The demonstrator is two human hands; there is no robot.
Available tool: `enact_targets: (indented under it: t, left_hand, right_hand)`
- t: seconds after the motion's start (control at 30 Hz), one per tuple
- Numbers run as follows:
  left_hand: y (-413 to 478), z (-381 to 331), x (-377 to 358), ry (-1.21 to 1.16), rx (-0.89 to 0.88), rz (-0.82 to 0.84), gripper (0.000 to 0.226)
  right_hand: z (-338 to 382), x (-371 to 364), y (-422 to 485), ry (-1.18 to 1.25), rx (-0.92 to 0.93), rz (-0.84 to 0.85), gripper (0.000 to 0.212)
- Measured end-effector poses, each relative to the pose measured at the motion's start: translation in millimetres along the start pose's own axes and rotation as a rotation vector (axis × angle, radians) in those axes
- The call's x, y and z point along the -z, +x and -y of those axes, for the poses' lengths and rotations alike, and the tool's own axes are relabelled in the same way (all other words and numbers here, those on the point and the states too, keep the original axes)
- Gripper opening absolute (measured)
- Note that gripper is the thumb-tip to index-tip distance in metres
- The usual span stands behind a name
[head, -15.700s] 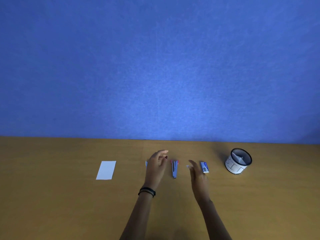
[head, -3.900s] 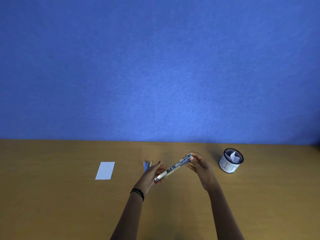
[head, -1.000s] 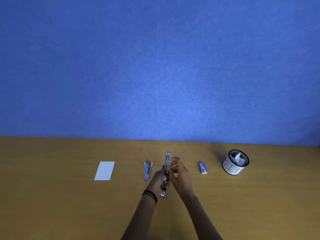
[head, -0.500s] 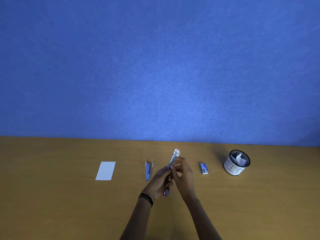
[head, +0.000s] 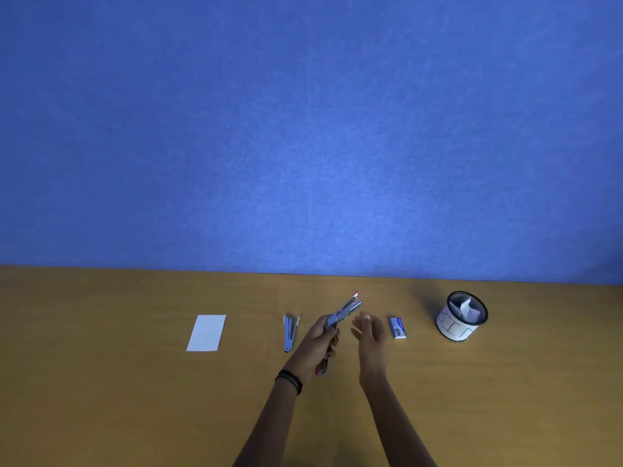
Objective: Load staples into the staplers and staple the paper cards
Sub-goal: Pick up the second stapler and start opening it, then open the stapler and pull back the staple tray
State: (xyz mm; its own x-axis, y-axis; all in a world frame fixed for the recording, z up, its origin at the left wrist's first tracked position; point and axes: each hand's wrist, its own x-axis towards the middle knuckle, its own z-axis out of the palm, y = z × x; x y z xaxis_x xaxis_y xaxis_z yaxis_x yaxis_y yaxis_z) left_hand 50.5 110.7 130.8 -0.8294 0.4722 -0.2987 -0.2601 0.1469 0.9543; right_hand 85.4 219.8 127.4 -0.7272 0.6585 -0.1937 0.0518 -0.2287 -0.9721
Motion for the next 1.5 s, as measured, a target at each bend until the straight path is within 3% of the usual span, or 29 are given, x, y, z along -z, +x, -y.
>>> enact_targets:
  t: [0.2,0.37,0.57,0.77,1.1,1.27,1.5]
  left_hand:
    - [2,-17,-11,0.524,-0.207,0.017,0.03]
    - [3,-20,-17,0.753,-0.387,-0.042,0.03]
    - [6,-18,-20,0.828,-0.545,-0.084,0.026]
    - [7,-11,-23,0.714,-0.514,-0.127,0.026]
    - [19,-4,-16,0.152,-0.08,-0.298,0.022]
    - [27,-1,-6,-0.197,0.156,-0.312,0.022]
    - [36,19,5,-0.401,0.386,-0.373,0.034]
  right_hand:
    - [-9,-1,2,0.467,-0.478,0.149,0.046]
    - [-14,5,0,0.707,-0.539,0.115,0.054]
    - [-9,10,6,0.834,-0.538,0.017,0.044]
    - [-9,13,6,0.805,-0.545,0.053,0.026]
    - [-17,17,8,0.522,-0.562,0.086,0.032]
    - [-11,35,18,0.515,-0.527,0.01,0.033]
    - [8,85,61,0.503,-0.36,-0.229,0.015]
